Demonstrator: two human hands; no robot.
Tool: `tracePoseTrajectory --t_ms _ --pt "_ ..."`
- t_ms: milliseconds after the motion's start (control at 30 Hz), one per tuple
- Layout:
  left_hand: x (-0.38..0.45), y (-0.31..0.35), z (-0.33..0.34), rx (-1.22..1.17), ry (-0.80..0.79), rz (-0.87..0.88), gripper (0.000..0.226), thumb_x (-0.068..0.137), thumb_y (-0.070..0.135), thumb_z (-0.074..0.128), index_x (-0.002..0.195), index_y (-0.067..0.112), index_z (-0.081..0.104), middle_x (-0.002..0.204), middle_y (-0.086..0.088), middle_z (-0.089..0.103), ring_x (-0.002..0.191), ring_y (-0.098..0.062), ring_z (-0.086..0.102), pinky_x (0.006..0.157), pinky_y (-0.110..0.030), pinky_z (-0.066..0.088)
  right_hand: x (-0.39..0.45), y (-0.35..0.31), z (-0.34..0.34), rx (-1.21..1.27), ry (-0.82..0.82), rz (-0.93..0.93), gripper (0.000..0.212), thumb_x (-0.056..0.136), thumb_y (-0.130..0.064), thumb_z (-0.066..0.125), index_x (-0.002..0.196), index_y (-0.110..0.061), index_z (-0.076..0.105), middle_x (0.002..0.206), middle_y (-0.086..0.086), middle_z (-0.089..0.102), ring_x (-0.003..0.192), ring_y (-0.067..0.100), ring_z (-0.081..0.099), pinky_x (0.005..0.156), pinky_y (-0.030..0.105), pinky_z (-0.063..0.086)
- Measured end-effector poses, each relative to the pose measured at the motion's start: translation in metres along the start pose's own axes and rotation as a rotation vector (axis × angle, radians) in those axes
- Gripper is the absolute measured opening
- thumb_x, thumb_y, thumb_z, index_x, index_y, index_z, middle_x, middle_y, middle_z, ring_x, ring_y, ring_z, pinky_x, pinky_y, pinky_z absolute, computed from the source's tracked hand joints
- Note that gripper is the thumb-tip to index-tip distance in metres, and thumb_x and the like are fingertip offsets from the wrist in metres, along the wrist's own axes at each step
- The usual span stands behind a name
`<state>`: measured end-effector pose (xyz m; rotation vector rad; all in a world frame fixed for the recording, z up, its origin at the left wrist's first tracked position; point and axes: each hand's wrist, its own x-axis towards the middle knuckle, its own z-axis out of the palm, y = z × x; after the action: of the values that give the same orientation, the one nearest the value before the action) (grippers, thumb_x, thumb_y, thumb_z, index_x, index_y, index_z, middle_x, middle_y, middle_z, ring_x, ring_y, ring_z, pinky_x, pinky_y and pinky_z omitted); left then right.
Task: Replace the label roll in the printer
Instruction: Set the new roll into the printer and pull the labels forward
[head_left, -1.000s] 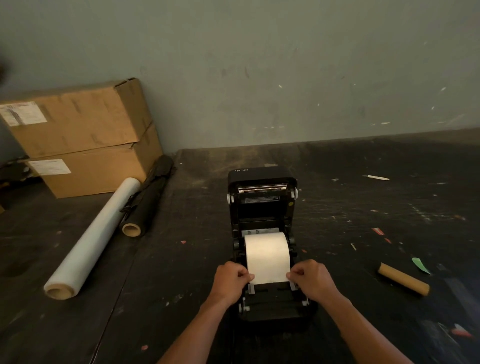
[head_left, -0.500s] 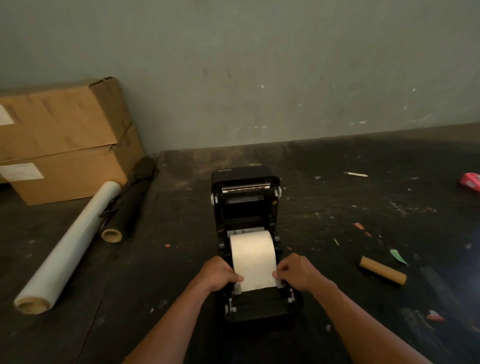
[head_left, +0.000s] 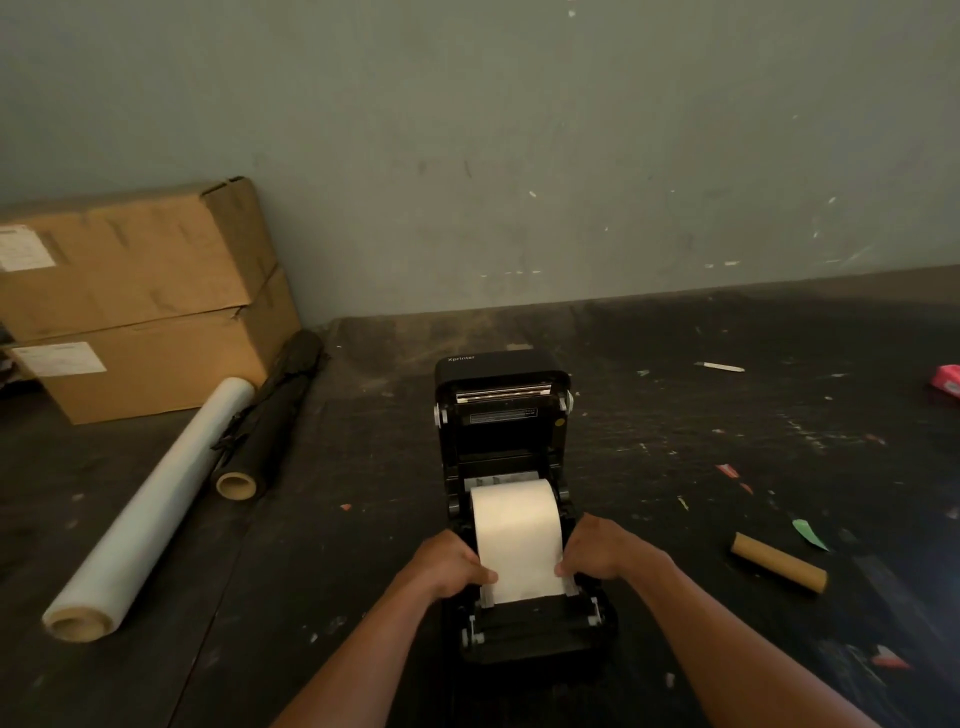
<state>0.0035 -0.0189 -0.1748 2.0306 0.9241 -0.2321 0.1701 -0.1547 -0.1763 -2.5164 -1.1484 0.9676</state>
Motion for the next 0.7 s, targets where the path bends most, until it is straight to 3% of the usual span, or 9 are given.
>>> tracePoseTrajectory --t_ms 200,533,700 --pt "0.0 0.001 -0.002 0.067 -0.036 0.032 0.008 0.087 0.024 0.067 0.079 0.023 0.068 0.111 -0.002 0.07 0.094 -0.008 0.061 0.086 -0.025 0.046 -0.003 0.0 -0.001 0.033 0.004 -0.023 0.031 0.086 -0.032 0.062 0.104 -0.007 0.066 0.1 0.004 0.065 0.099 0.017 0.06 0.087 0.028 0.044" --pt "0.004 0.0 -0.001 0.006 -0.024 -0.036 0.009 0.084 0.02 0.071 0.091 0.015 0.07 0.115 -0.004 0.068 0.107 -0.015 0.061 0.096 -0.03 0.046 -0.01 -0.003 -0.003 0.037 0.005 -0.036 0.029 0.089 -0.028 0.058 0.11 -0.009 0.065 0.116 0.007 0.065 0.107 0.017 0.058 0.093 0.029 0.042" --pt "0.005 0.006 -0.005 0.087 -0.059 -0.071 0.027 0.086 0.022 0.069 0.11 0.01 0.068 0.122 -0.006 0.065 0.111 -0.018 0.059 0.098 -0.033 0.046 -0.012 -0.001 -0.002 0.043 -0.017 -0.05 0.026 0.09 -0.028 0.056 0.103 -0.009 0.067 0.109 0.007 0.066 0.097 0.014 0.058 0.09 0.029 0.042"
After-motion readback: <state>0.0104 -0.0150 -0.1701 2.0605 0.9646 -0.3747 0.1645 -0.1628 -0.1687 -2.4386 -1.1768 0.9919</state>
